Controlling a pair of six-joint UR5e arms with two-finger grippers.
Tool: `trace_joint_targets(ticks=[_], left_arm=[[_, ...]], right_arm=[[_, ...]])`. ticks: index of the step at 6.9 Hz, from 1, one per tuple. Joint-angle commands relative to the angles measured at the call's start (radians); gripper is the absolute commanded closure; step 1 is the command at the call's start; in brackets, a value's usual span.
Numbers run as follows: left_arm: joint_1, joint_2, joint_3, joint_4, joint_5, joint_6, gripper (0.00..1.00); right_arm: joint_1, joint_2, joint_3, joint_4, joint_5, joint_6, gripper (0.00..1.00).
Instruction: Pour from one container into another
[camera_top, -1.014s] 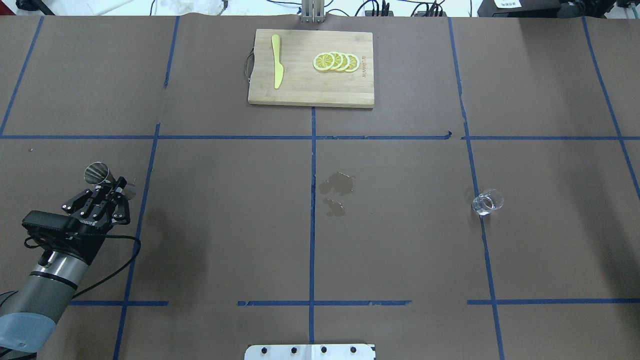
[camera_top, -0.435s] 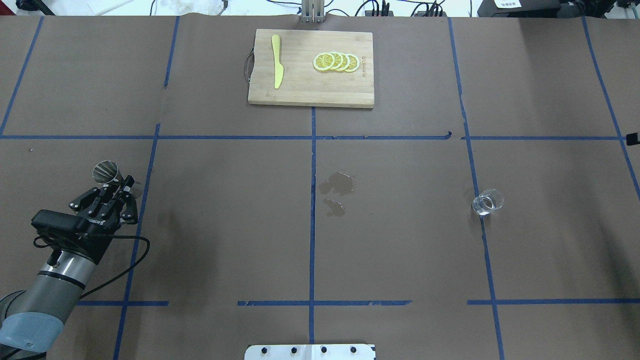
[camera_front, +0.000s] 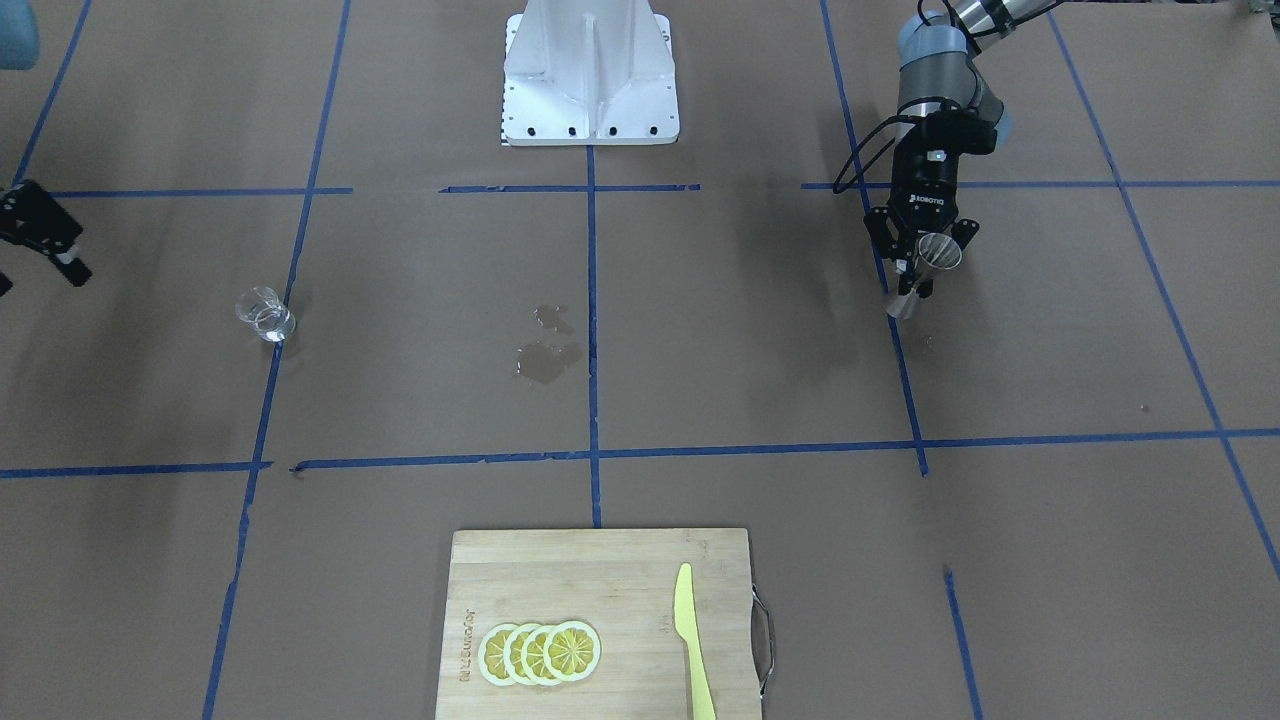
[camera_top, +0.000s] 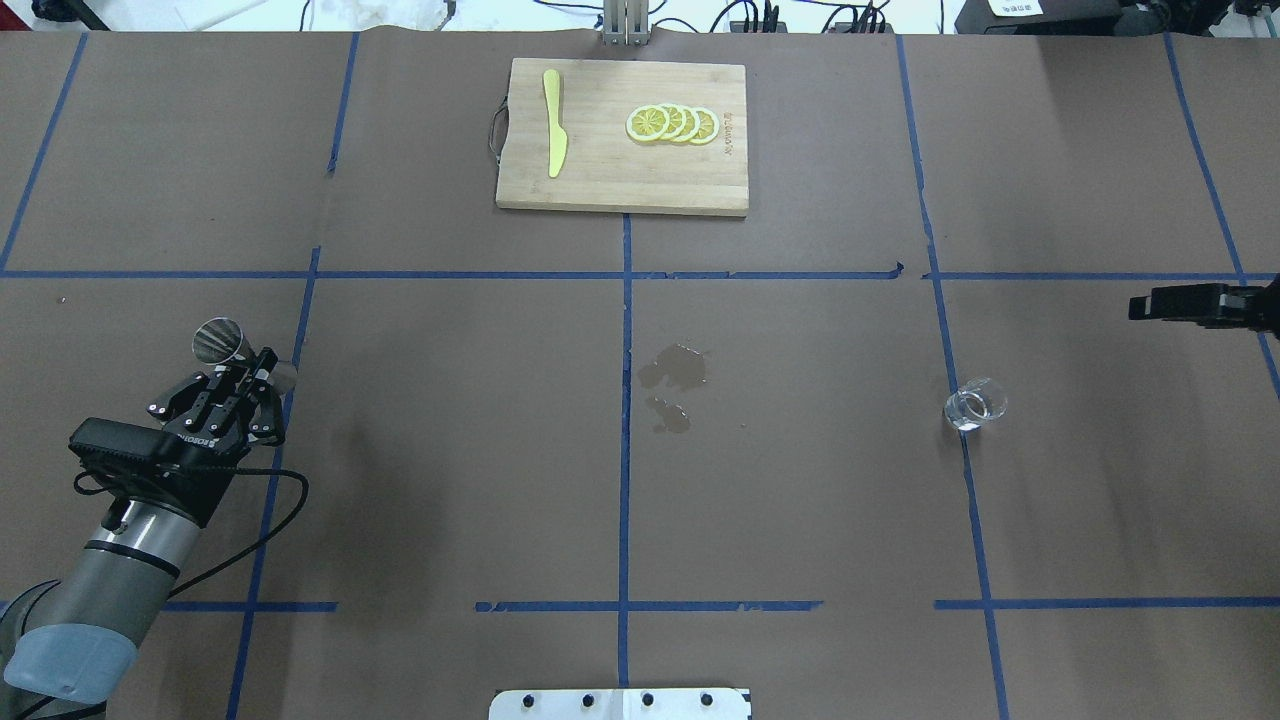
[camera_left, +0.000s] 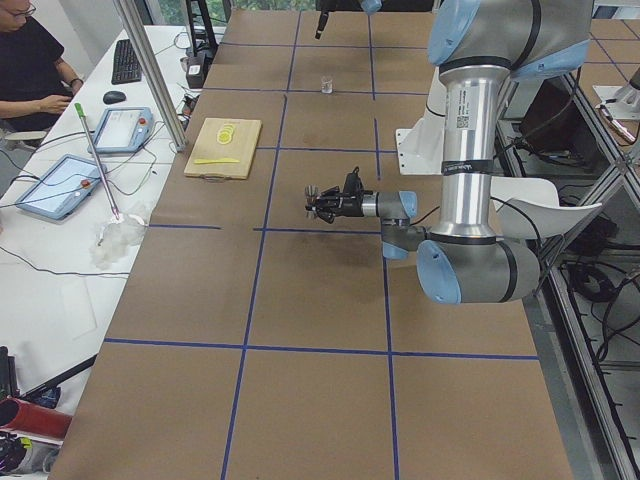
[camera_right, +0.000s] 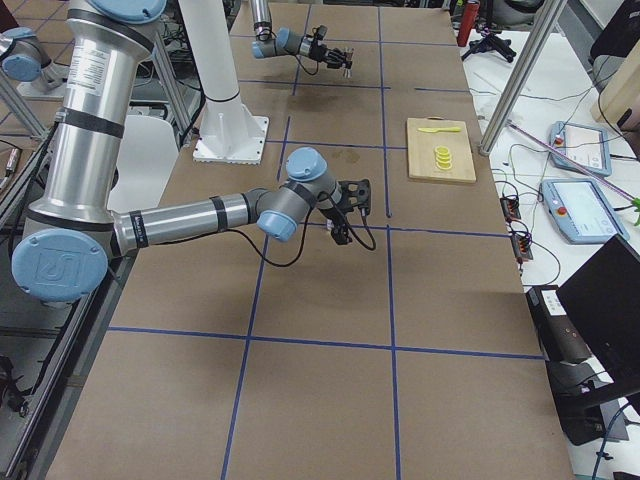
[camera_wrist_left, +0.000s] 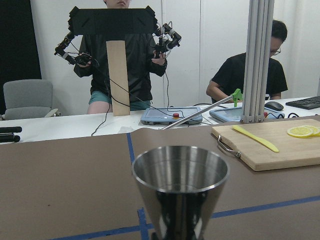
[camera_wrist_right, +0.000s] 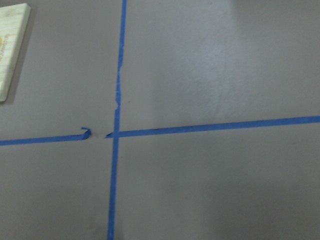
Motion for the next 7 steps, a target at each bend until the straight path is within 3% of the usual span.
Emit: trace_joint_targets(ticks=[1,2,3,4,5,7], left_arm=[[0.000,-0.012,0.001,-0.001,0.003,0.006,1.00],[0.000,-0.014,0.001,-0.001,0.003,0.007,1.00],[0.000,-0.014,0.001,-0.001,0.003,0.007,1.00],[0.000,-0.014,0.001,-0.001,0.005,0.007,1.00],[0.000,-0.014,0.000,-0.001,0.005,0.007,1.00],[0.000,-0.014,0.001,-0.001,0.005,0.007,1.00]], right_arm=[[-0.336,-0.029,0.090,0.007,-0.438,0.137,0.00],[-0.526,-0.050,0.094,0.002,-0.750,0.145,0.00],[-0.651,-0.054,0.094,0.000,-0.960,0.197,0.00],[-0.731,-0.055,0.087,-0.001,-1.094,0.293,0.00],[-0.844,-0.055,0.046,-0.009,-1.302,0.318,0.02],[-0.926,-0.026,-0.084,0.000,-1.533,0.364,0.01]])
